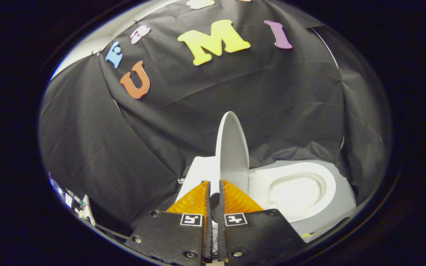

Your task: Open the toilet lid.

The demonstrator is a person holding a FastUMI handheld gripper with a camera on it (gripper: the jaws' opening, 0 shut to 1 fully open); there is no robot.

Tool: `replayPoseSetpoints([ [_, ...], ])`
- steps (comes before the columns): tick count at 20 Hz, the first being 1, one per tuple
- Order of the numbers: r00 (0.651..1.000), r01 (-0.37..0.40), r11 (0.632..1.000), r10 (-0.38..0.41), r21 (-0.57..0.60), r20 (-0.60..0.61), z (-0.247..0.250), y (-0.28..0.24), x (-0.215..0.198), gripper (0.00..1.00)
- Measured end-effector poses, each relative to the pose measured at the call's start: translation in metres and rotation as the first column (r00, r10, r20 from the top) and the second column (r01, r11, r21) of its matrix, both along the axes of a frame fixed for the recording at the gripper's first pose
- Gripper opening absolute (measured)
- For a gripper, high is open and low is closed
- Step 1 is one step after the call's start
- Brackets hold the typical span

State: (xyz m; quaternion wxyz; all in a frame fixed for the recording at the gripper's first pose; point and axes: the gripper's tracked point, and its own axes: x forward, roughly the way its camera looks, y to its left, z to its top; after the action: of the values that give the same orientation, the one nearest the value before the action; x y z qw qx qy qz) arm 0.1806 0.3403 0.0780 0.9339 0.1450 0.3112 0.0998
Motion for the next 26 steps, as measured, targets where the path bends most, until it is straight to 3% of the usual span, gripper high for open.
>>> replayPoseSetpoints([
  [26, 0.993, -0.122, 0.993, 0.122, 0.004, -0.010, -0.027, 0.107, 0.008, 0.09],
])
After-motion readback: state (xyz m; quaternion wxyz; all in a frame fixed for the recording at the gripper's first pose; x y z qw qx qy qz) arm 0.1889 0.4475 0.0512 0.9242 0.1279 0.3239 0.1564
